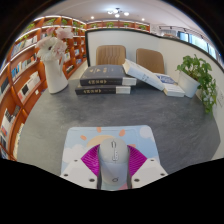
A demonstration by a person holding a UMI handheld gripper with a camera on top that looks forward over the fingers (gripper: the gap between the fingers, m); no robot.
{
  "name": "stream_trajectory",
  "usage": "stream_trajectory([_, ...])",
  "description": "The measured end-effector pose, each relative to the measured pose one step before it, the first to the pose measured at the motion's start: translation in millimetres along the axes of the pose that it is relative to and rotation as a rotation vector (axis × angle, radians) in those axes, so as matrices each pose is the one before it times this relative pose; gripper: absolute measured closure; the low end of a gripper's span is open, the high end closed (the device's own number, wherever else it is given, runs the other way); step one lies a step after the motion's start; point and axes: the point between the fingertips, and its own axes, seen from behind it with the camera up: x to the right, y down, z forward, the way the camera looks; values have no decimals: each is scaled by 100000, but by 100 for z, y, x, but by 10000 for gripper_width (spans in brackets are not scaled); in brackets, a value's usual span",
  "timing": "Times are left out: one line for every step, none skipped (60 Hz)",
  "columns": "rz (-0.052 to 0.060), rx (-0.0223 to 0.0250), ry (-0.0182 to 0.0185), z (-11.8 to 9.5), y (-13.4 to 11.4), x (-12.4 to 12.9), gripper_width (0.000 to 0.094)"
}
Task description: Arrange mouse
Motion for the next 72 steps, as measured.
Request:
stream_trajectory([-671, -202, 185, 161, 361, -2, 597])
stream_trajectory([-789, -367, 432, 163, 377, 53, 597])
stream_trajectory([-675, -489, 497, 166, 393, 61, 585])
stream_trajectory([-384, -511, 402, 159, 380, 21, 579])
stream_trajectory([-350, -1161, -74, 141, 375, 20, 574])
stream_trajectory([196, 3303, 148, -3, -610, -8, 575])
stream_trajectory([-156, 496, 48, 17, 66, -16, 575])
stream_trajectory([-129, -198, 20, 41, 156, 4, 565])
stream_trajectory([29, 246, -7, -23, -30, -6, 562])
stream_trajectory([353, -351, 46, -20, -111, -3, 554])
stream_trajectory([362, 120, -25, -15, 49, -34, 551])
stream_trajectory([261, 490, 19, 4, -89, 48, 536])
stream_trajectory([90, 244, 6, 39, -14, 6, 527])
stream_trajectory([-184, 615, -35, 11, -83, 11, 512])
stream_trajectory([-400, 356, 7, 16, -31, 19, 496])
stream_trajectory([-253, 275, -76, 2, -39, -4, 484])
stream_trajectory([-5, 186, -4, 14, -29, 14, 472])
stream_trajectory([176, -66, -44, 4, 15, 10, 459])
stream_trajectory([318, -338, -124, -2, 43, -55, 446])
stream_trajectory([227, -411, -258, -7, 47, -47, 434])
stream_trajectory([261, -463, -207, 0, 55, -36, 422])
stream_trajectory([343, -547, 11, -32, 64, 16, 412])
stream_trajectory([342, -542, 93, -69, 56, 13, 391])
stream_trajectory([279, -717, 292, -75, 81, 54, 354])
stream_trajectory([232, -728, 376, -96, 66, 105, 306])
stream_trajectory([205, -462, 208, -197, 7, 96, 244])
stream_trajectory([95, -269, 304, -229, -82, 132, 156])
stream_trajectory([79, 163, 294, -285, -215, 137, 126])
stream_trajectory([156, 465, 334, -304, -314, 171, 87])
stream_trajectory([204, 638, 118, -383, -333, 117, 66])
stream_trajectory([207, 634, 42, -426, -352, 91, 65])
stream_trajectory([216, 549, 283, -435, -342, 62, 65])
stream_trajectory([115, 817, 149, -533, -435, 141, 66])
stream_trajectory([114, 832, 43, -694, -427, 63, 65])
stream_trajectory([48, 955, -48, -601, -481, 86, 63])
stream_trajectory([105, 979, -194, -639, -492, 52, 63])
stream_trajectory([142, 892, -249, -654, -483, 45, 61])
stream_trajectory([148, 734, -212, -668, -459, 42, 61])
stream_trajectory([77, 581, -190, -700, -432, 71, 60])
stream_trajectory([7, 588, -141, -585, -435, 93, 62])
stream_trajectory([96, 744, -110, -728, -427, 56, 63])
stream_trajectory([118, 985, -176, -735, -469, 69, 62])
stream_trajectory([185, 989, -231, -834, -529, 54, 61])
stream_trajectory([179, 1055, -315, -753, -468, 52, 61])
stream_trajectory([113, 851, -320, -725, -414, 31, 63])
stream_trajectory([144, 734, -311, -712, -378, 44, 61])
stream_trajectory([213, 877, -337, -639, -347, 82, 62])
stream_trajectory([219, 851, -329, -701, -412, 30, 62])
stream_trajectory([146, 983, -208, -663, -312, 35, 63])
stream_trajectory([28, 545, -205, -695, -465, 138, 64])
stream_trajectory([-40, 484, -85, -648, -278, 123, 65])
stream_trajectory([-9, 369, 90, -651, -230, 163, 65])
stream_trajectory([21, 337, 172, -637, -217, 197, 65])
stream_trajectory([-32, 319, 138, -614, -172, 174, 66])
stream_trajectory([-182, 300, 79, -597, -160, 153, 66])
stream_trajectory([-182, 256, 65, -579, -138, 149, 68])
stream_trajectory([-64, 568, 66, -614, 26, 198, 68])
stream_trajectory([75, 379, -25, -414, -137, 185, 67])
stream_trajectory([136, 519, -6, -498, -124, 134, 67])
stream_trajectory([96, 625, -133, -507, -146, 143, 68])
stream_trajectory([74, 708, -217, -471, -154, 124, 68])
stream_trajectory([76, 697, -218, -493, -148, 122, 66])
stream_trajectory([38, 565, -258, -472, -130, 111, 68])
stream_trajectory([61, 391, -247, -481, -97, 119, 69])
stream_trajectory([66, 320, -197, -500, -89, 123, 69])
stream_trajectory([180, 456, -4, -497, -100, -30, 69])
stream_trajectory([142, 417, -284, -536, -73, 335, 68])
stream_trajectory([129, 428, -179, -425, -82, 184, 67])
stream_trajectory([69, 318, -136, -426, -46, 168, 69])
stream_trajectory([-40, 241, -27, -375, -31, 162, 70])
stream_trajectory([-170, 212, 119, -335, -5, 171, 70])
stream_trajectory([-198, 224, 171, -336, 21, 181, 70])
